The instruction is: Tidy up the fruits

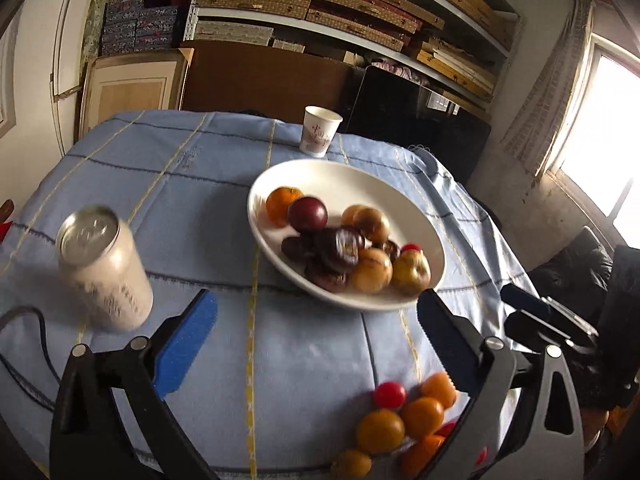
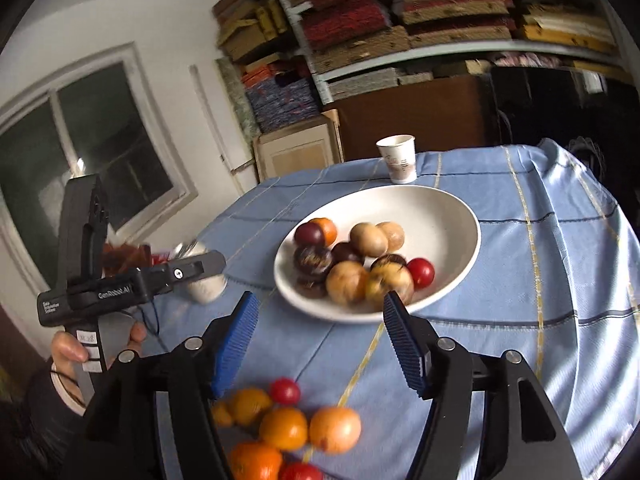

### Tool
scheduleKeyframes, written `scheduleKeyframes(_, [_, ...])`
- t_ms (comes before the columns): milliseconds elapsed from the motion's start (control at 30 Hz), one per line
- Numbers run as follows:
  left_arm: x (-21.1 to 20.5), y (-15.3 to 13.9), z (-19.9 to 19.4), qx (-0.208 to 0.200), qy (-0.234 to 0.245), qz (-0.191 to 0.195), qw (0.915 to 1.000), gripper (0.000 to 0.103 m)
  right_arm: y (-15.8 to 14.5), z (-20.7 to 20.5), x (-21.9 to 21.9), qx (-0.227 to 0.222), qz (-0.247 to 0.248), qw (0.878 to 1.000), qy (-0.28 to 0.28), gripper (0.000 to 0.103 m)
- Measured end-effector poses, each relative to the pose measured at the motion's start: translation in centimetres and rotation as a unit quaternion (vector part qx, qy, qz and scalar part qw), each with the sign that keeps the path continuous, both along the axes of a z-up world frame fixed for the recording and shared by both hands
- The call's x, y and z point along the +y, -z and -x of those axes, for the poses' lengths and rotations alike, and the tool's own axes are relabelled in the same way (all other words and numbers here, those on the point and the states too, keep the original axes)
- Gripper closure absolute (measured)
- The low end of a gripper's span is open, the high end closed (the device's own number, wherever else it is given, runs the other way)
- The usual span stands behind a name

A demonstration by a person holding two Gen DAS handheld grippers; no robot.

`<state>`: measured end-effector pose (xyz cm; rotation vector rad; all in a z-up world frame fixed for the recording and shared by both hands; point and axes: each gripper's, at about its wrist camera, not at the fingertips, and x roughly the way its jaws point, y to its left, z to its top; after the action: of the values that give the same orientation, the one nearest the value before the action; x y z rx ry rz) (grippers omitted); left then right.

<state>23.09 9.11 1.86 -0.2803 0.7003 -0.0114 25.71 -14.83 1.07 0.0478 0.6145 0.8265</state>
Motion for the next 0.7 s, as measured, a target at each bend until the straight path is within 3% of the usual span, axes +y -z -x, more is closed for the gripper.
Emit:
scheduleKeyframes(100, [-0.6,2.2,2.3,0.006,-0.004,-0.016,0.9998,0.005,0.6,2.5,1.1,-0.035,0.05,0.998,-0.023,0.037])
scheduleKeyframes(200, [-1.6,3.3,3.6,0.019,0.009,-0.04,0.999,0.005,0.9,3.9,1.6,-0.037,0.078,0.995,-0.041,0.037])
scheduleKeyframes(300, [-1.9,3.6,4.4,0.025,0.013,-0.048,0.9984,0.005,1.4,4.4,1.0,-0.013,0.094,0.995,-0.044,0.039])
scheduleKeyframes(400, [-1.6,3.5,4.8,0.03,0.008,-0.047,0.9984,0.005,2.3,4.5,-0.3,0.017,0.101,0.994,-0.049,0.05])
scheduleKeyframes(567, [-1.2,3.6,5.0,0.04,0.005,-0.035,0.9986,0.005,4.1,5.5,-1.1,0.067,0.132,0.984,-0.101,0.051])
scheduleKeyframes(700, [-1.3,3.7,5.0,0.048,0.006,-0.038,0.9981,0.005,4.8,6.3,-1.1,0.075,0.147,0.98,-0.112,0.051])
